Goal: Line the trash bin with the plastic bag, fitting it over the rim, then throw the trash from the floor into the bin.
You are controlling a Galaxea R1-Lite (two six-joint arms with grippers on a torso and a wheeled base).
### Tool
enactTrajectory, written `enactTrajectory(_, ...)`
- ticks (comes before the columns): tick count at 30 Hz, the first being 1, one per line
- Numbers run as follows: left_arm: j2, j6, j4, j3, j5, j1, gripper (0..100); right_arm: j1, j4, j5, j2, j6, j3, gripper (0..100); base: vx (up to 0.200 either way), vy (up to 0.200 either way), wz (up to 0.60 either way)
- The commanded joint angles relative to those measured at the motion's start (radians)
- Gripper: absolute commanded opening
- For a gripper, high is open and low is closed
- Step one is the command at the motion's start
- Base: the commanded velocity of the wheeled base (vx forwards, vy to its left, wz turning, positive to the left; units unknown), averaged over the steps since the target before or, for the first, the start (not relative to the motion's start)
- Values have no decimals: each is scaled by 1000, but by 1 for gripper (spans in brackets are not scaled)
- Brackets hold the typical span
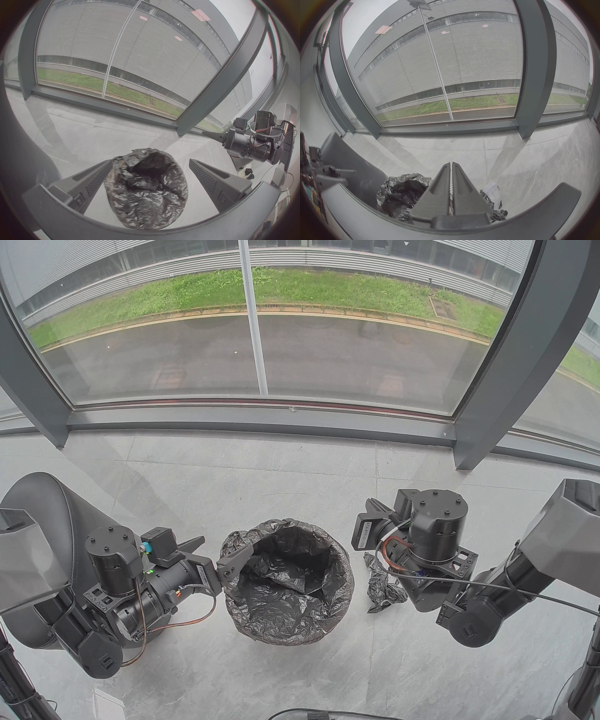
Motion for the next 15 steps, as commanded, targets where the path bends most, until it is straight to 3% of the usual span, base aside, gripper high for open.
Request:
enactTrajectory(1,33,-10,4,-42,6,-67,100,-4,-20,0,-68,5,27,0,0,0,0)
enactTrajectory(6,134,-7,-3,-91,8,-69,100,-3,-22,2,-63,5,24,0,0,0,0)
enactTrajectory(15,292,-2,47,-292,8,25,100,-11,-26,31,-51,8,24,0,0,0,0)
